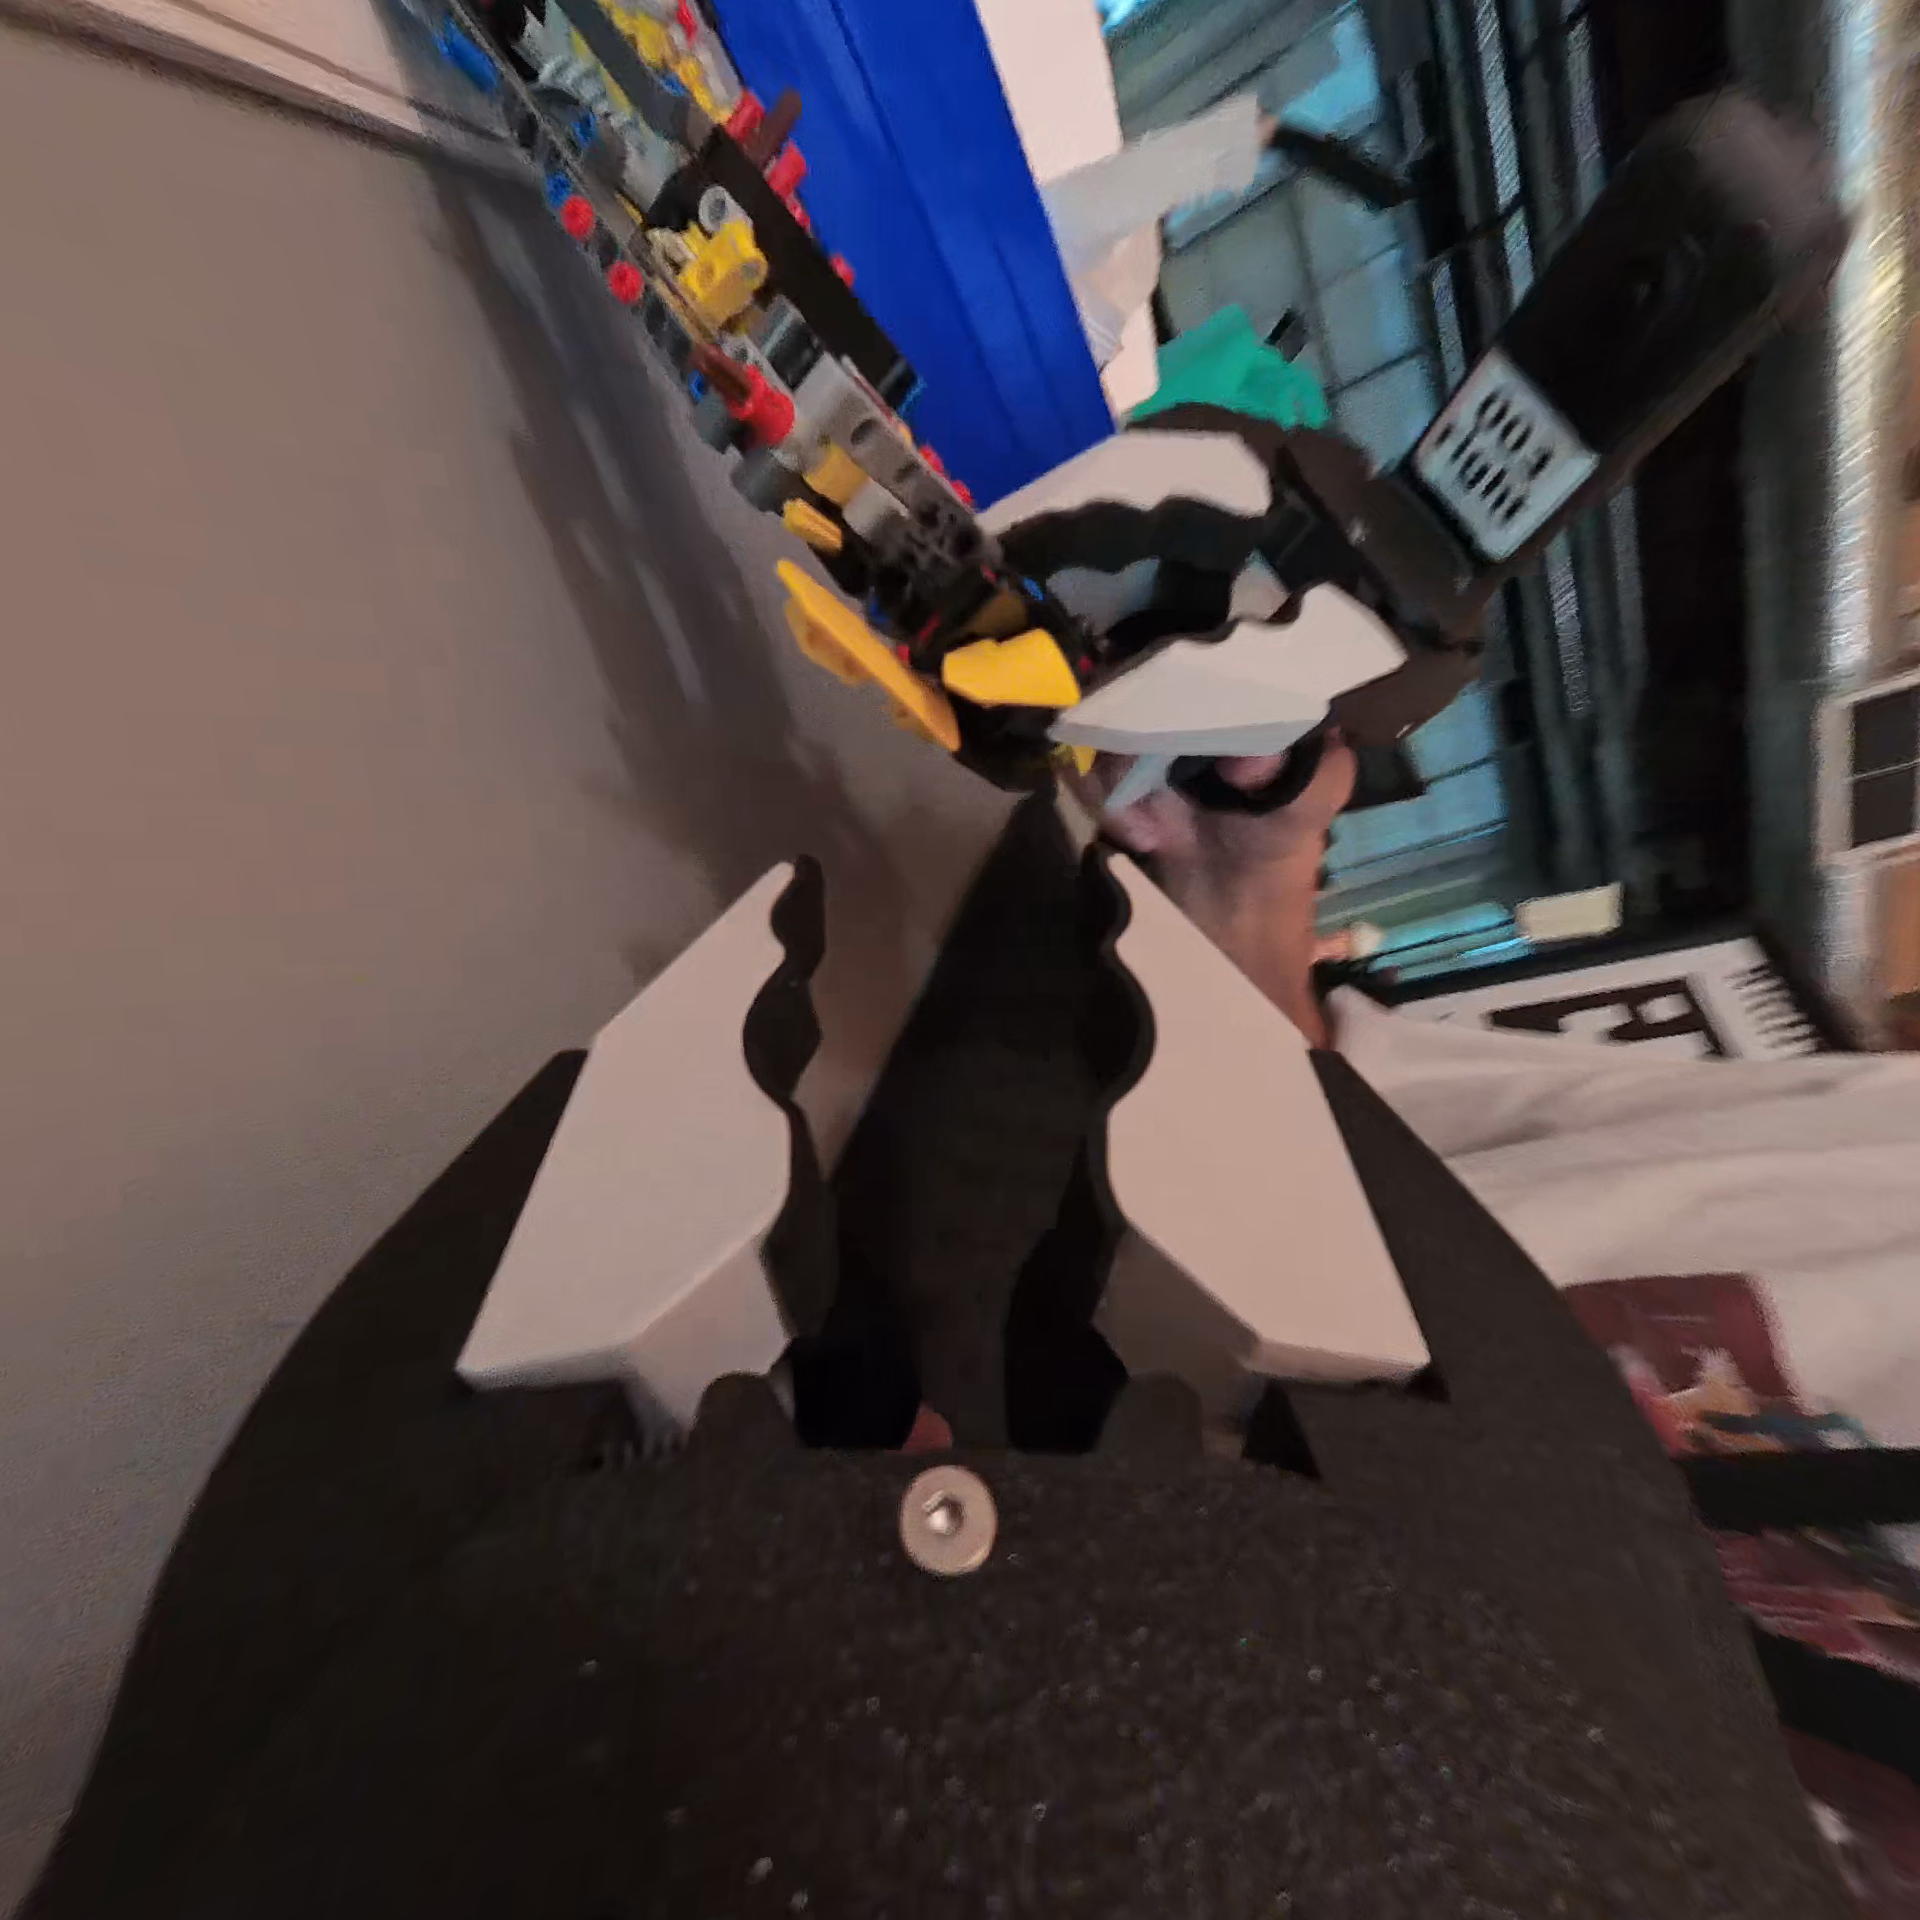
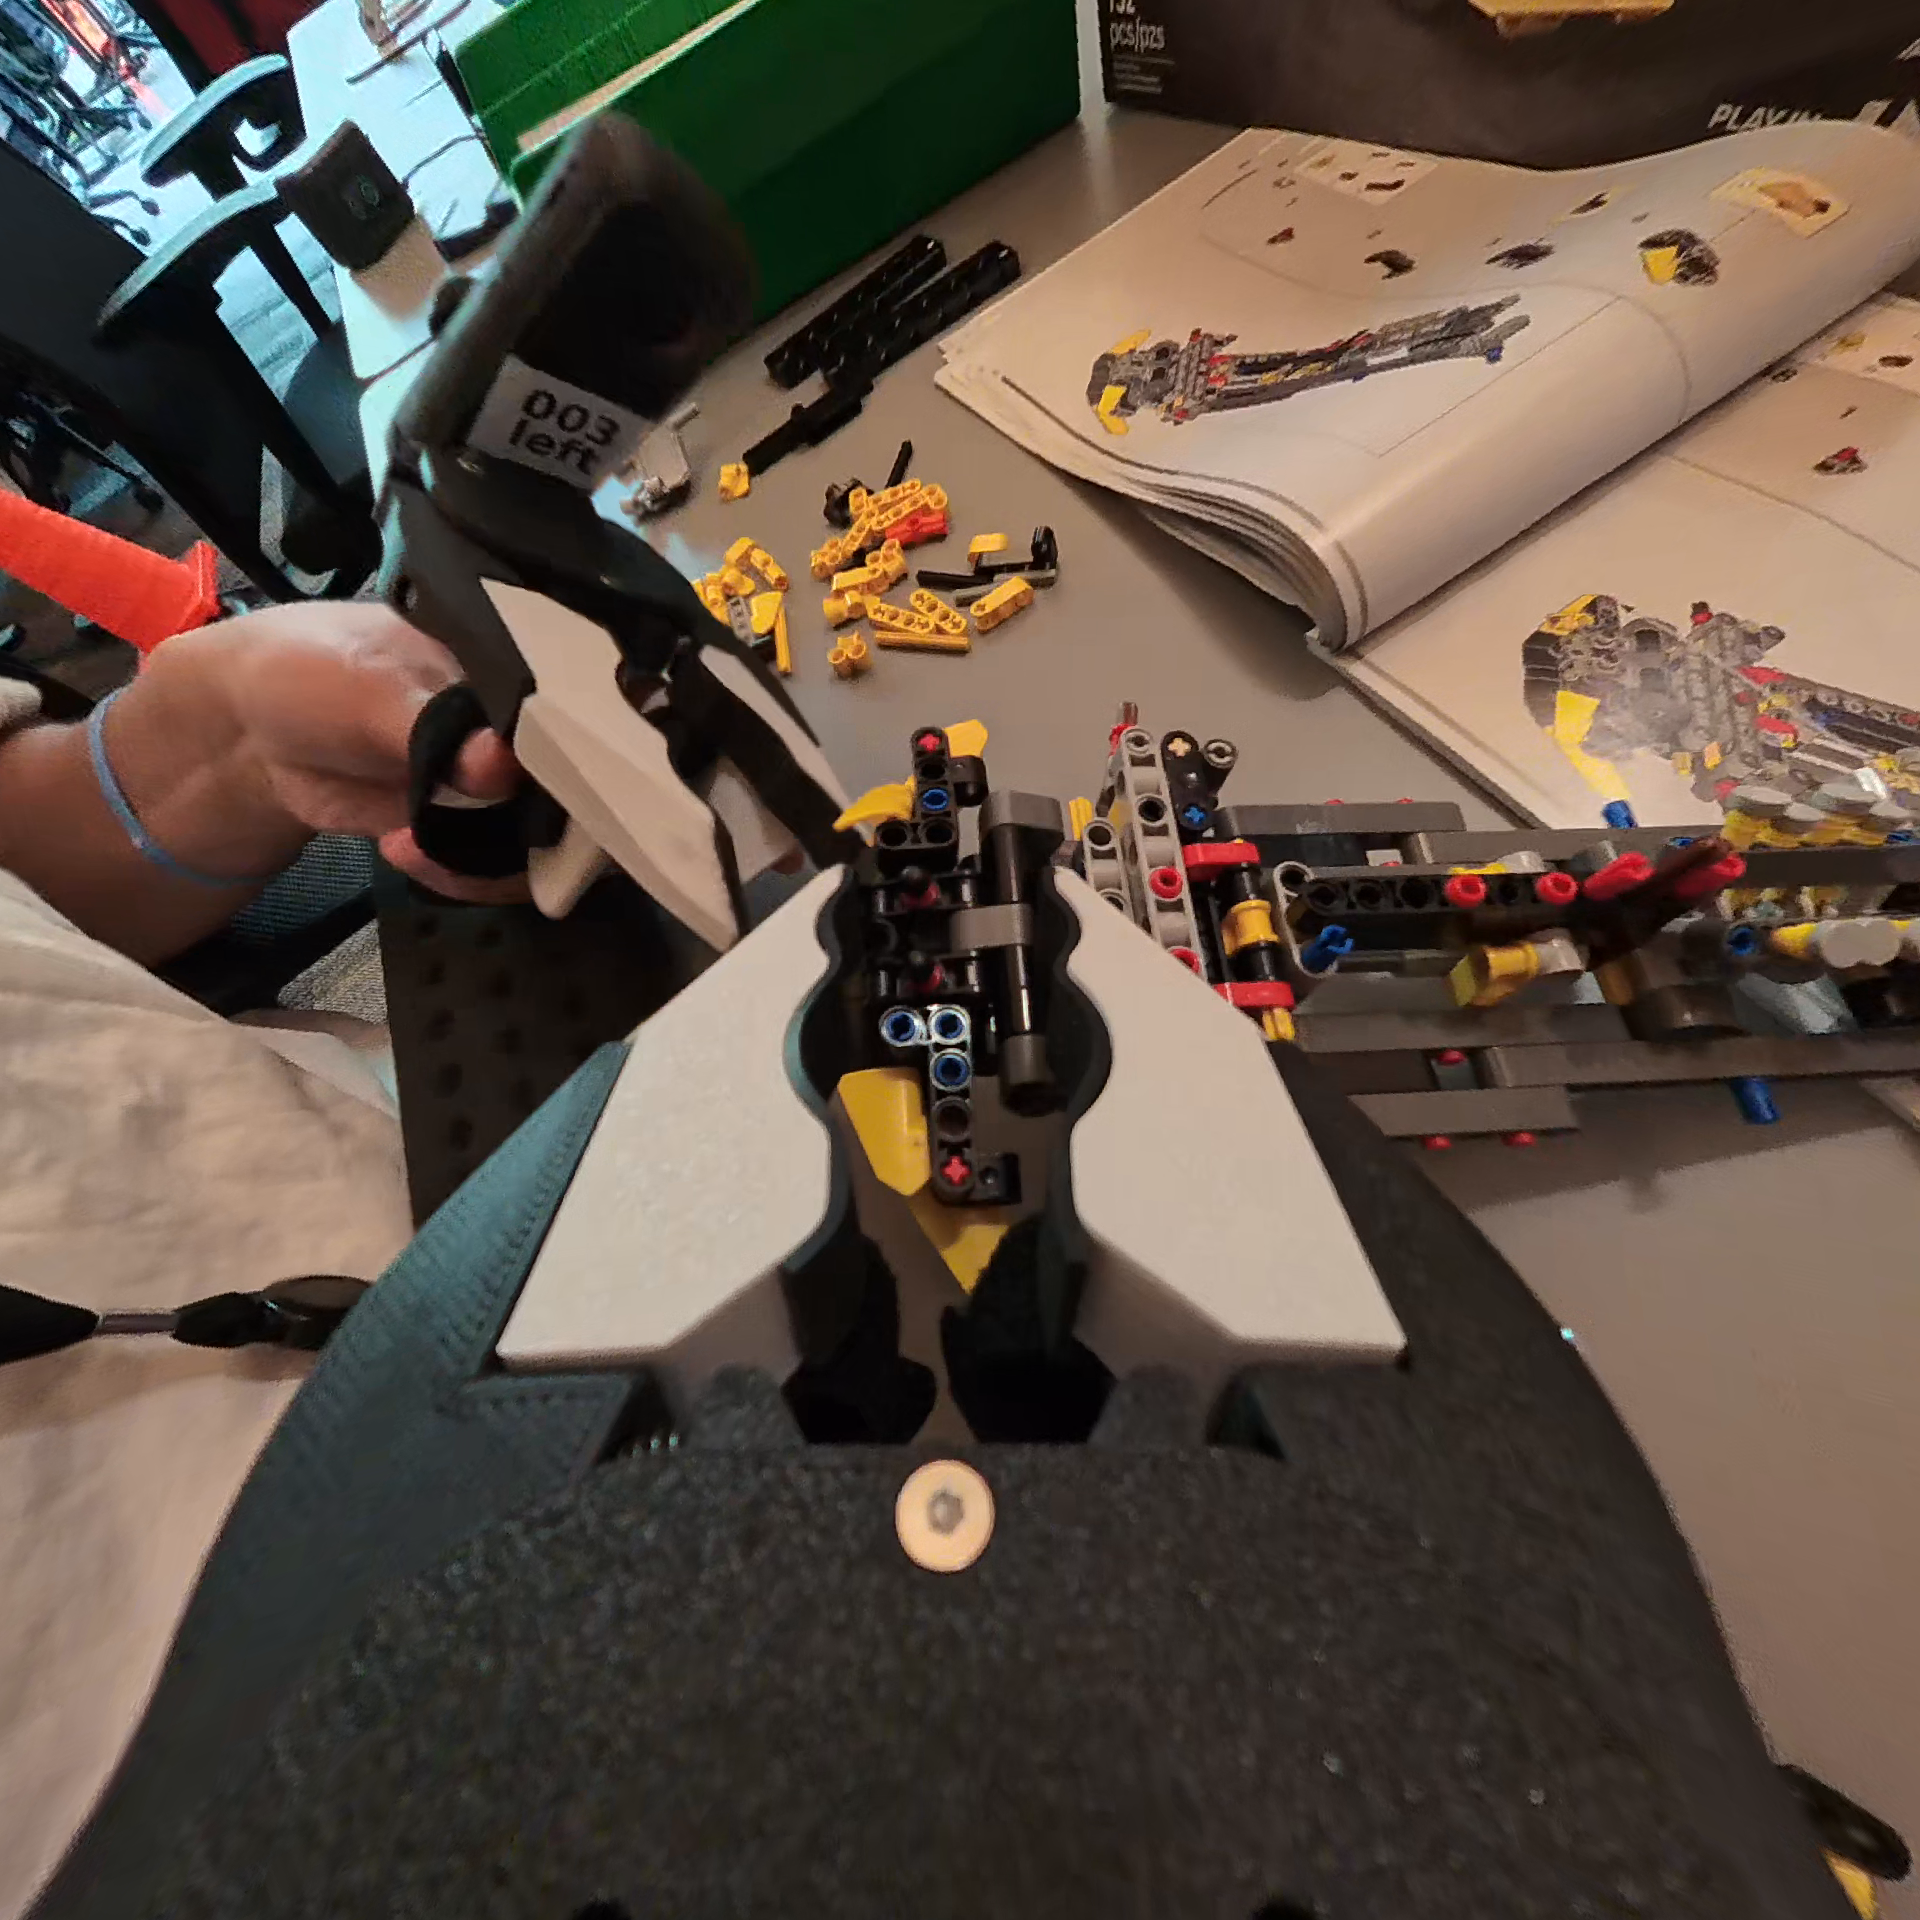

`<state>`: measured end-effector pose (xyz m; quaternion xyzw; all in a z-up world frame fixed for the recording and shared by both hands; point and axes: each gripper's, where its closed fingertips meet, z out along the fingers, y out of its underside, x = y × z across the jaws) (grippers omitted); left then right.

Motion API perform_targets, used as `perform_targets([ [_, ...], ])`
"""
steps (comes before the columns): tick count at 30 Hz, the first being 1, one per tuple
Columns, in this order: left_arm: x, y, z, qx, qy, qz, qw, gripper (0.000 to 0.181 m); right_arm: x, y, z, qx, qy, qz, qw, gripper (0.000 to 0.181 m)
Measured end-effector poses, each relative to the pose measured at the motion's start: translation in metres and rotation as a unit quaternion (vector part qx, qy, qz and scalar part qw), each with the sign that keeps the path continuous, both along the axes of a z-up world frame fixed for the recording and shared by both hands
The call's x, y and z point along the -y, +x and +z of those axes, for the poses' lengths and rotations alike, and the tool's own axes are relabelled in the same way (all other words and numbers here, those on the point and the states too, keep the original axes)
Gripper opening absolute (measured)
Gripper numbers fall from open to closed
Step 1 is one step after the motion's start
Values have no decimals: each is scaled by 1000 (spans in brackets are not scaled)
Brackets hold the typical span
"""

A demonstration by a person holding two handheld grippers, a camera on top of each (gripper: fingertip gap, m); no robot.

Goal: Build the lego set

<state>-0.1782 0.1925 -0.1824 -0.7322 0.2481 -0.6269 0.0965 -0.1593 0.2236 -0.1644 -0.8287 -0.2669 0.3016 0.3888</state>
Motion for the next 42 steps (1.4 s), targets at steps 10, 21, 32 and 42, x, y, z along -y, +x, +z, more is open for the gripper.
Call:
perform_targets([
  [10, -18, 15, 21, 79, -26, 31, 996, 19, -11, -2, 10, -43, -3, -46, 998, 31],
  [21, -34, 4, 18, 62, 37, 37, 997, 8, -17, -11, 9, -101, -13, -54, 993, 31],
  [32, -60, -12, 1, 19, 140, -52, 989, 7, -36, -12, 43, 52, 68, 245, 966, 36],
  [42, -67, -11, 3, 16, 240, -63, 968, 7, -56, -31, -8, 181, -129, 541, 811, 74],
])
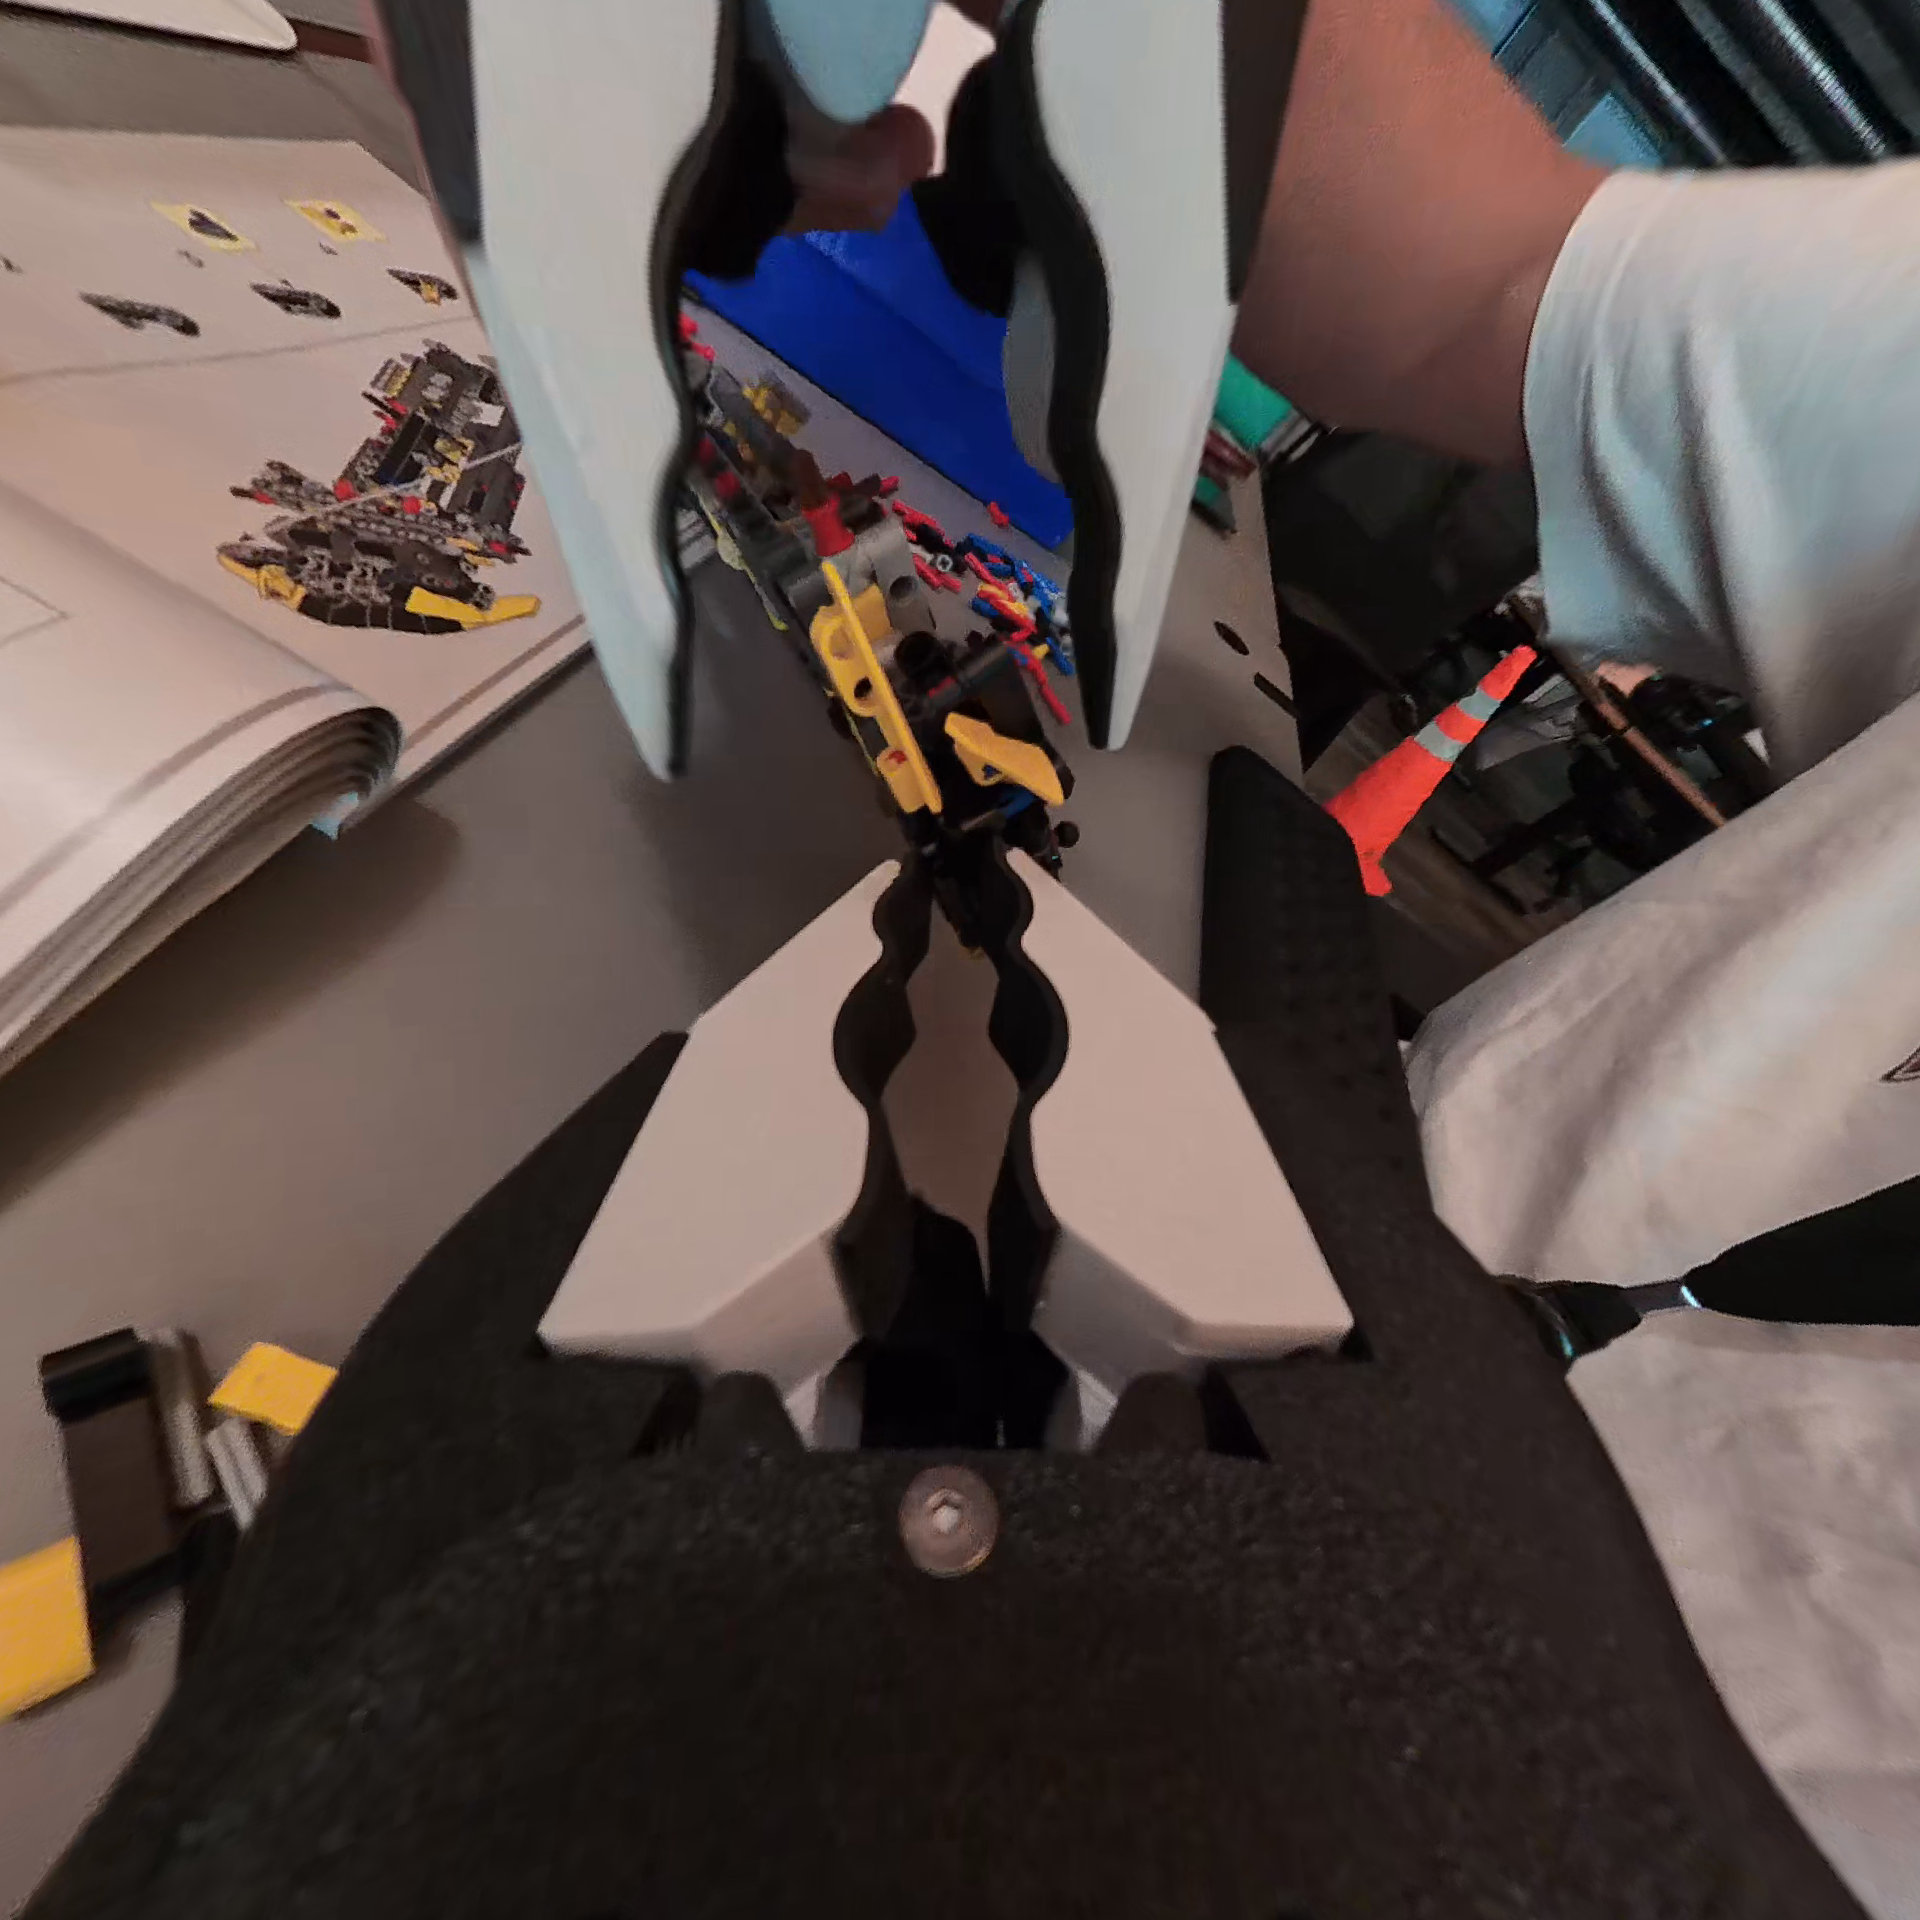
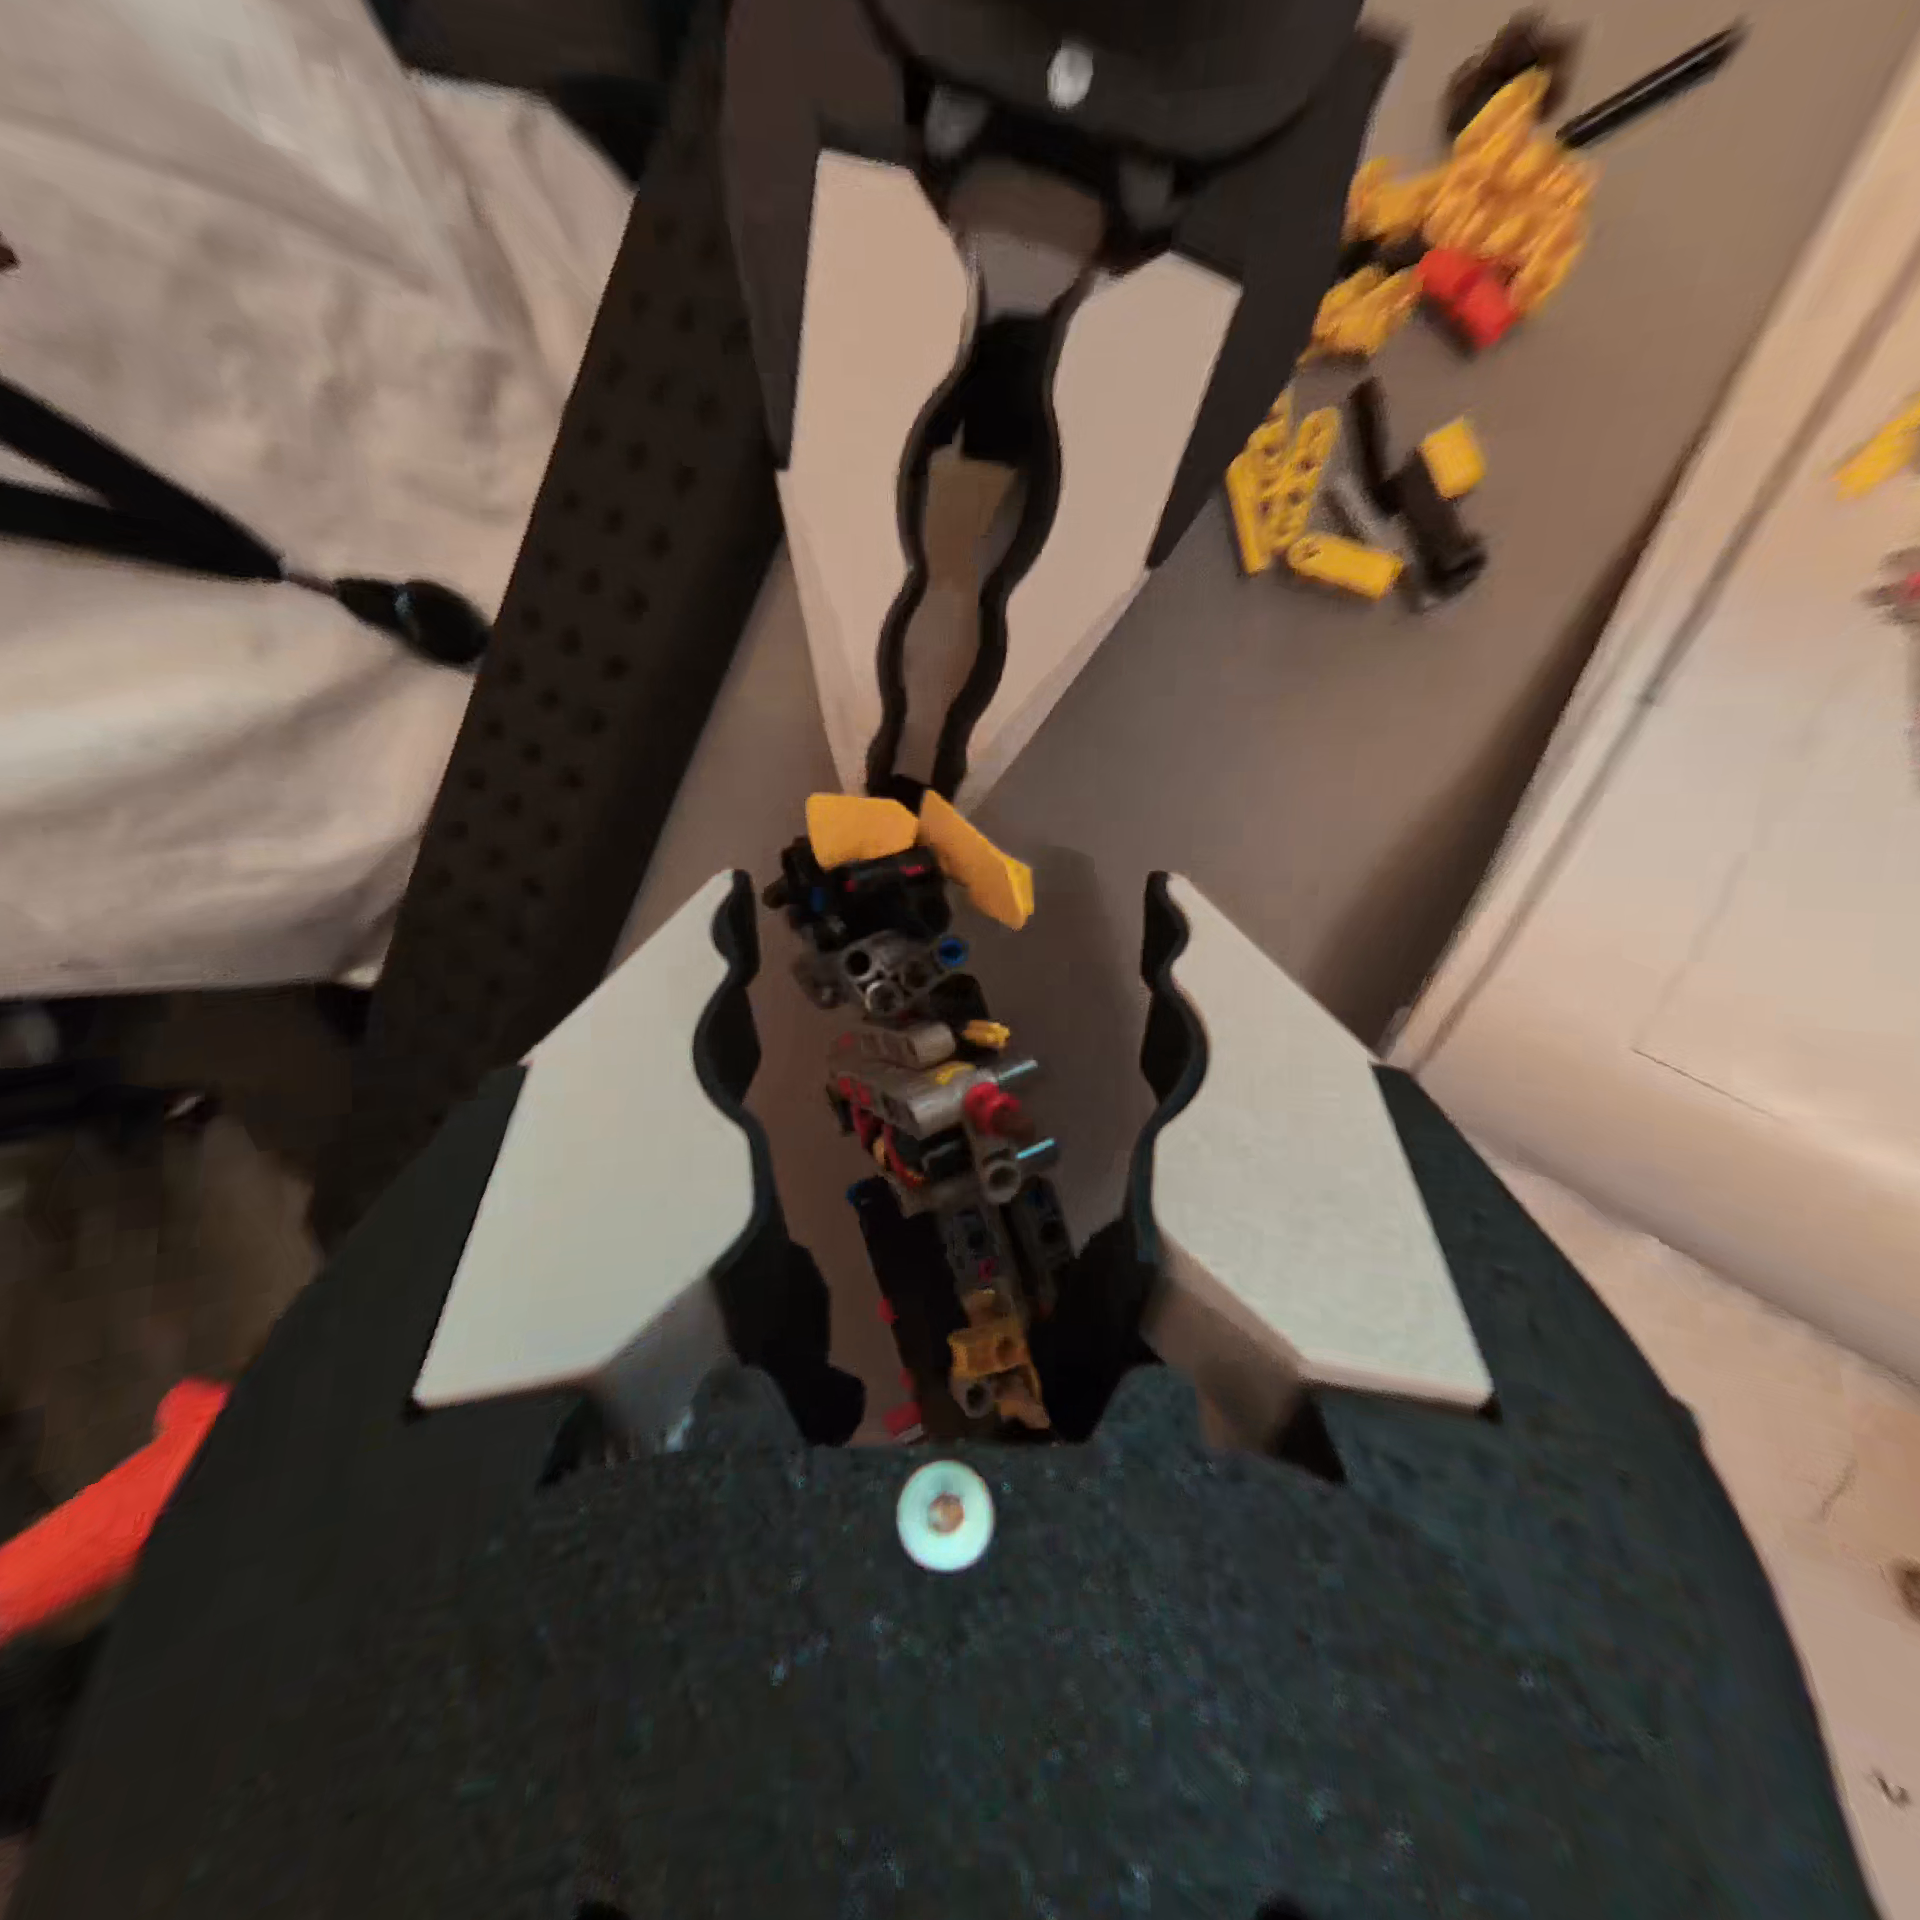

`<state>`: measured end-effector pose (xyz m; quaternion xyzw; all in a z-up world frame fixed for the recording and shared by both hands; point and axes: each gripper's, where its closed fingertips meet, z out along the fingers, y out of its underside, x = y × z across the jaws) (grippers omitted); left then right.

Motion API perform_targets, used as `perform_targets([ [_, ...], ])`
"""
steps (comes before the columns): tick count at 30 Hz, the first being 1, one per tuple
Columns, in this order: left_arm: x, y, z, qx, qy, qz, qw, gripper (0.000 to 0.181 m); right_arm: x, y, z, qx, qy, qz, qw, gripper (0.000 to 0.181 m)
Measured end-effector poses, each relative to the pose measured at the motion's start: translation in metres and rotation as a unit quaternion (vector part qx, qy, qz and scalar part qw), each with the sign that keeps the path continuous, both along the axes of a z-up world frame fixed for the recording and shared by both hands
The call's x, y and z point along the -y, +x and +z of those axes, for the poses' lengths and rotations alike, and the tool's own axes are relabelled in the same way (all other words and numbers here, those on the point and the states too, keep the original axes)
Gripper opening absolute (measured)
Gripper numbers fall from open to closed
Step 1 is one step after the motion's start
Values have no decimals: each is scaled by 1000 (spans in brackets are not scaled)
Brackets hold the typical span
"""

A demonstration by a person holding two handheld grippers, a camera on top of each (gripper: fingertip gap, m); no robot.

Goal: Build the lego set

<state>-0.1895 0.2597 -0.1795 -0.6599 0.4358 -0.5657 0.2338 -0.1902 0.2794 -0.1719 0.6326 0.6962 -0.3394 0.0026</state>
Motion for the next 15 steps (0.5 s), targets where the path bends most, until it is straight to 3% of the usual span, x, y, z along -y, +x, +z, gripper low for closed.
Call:
perform_targets([
  [3, -1, 1, -1, -5, 15, 2, 1000, 7, 14, 4, -2, 52, -71, 48, 995, 56],
  [7, -3, 1, -3, -6, 19, 4, 1000, 7, 15, 4, -6, 48, -68, 65, 994, 37],
  [15, -9, 0, -10, -17, 17, 15, 1000, 7, 14, 3, -12, 30, -67, 39, 997, 31],
])
